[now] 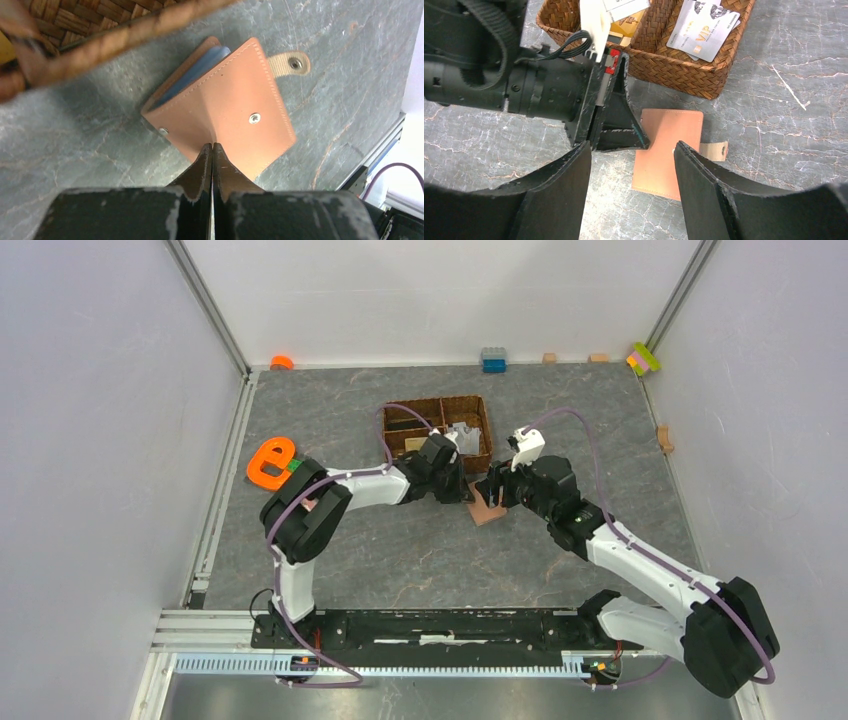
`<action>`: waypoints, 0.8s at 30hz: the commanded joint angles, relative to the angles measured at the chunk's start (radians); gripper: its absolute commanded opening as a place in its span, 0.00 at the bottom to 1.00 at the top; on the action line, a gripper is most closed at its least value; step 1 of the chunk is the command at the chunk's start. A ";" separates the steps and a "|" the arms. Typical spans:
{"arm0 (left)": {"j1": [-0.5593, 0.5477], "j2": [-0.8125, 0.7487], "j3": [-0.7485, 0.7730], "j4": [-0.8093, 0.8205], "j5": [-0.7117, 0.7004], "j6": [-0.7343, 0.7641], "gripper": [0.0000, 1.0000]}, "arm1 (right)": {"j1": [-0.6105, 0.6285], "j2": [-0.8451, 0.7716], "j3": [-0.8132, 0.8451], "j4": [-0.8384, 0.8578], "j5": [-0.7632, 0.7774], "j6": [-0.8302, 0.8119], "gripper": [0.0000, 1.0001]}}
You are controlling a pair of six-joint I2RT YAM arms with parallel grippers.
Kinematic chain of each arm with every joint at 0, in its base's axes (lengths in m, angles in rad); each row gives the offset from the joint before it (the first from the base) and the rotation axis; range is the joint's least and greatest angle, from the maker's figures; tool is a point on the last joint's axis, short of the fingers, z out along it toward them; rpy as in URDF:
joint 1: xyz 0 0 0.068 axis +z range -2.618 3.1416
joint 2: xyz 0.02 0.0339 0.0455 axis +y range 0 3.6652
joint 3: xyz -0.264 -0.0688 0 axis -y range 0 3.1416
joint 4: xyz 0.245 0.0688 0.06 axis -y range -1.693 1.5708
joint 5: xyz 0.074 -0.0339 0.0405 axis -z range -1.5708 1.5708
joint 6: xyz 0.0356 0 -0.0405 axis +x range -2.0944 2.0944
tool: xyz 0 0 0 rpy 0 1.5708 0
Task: Take the credit cards out of the card holder
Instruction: Close the card holder at the center of the board.
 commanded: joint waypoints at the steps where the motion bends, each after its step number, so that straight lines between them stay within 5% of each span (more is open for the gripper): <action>1: -0.023 -0.107 -0.038 -0.016 -0.021 0.066 0.02 | 0.003 -0.039 -0.009 0.045 0.015 0.002 0.66; 11: -0.067 -0.136 0.046 -0.211 -0.014 0.099 0.02 | 0.002 -0.074 -0.031 0.061 0.066 0.004 0.66; 20: -0.074 0.082 0.196 -0.320 0.015 0.129 0.02 | 0.002 -0.073 -0.031 0.064 0.068 0.004 0.66; 24: -0.074 -0.013 0.150 -0.303 -0.039 0.137 0.02 | 0.002 -0.088 -0.037 0.066 0.080 0.006 0.66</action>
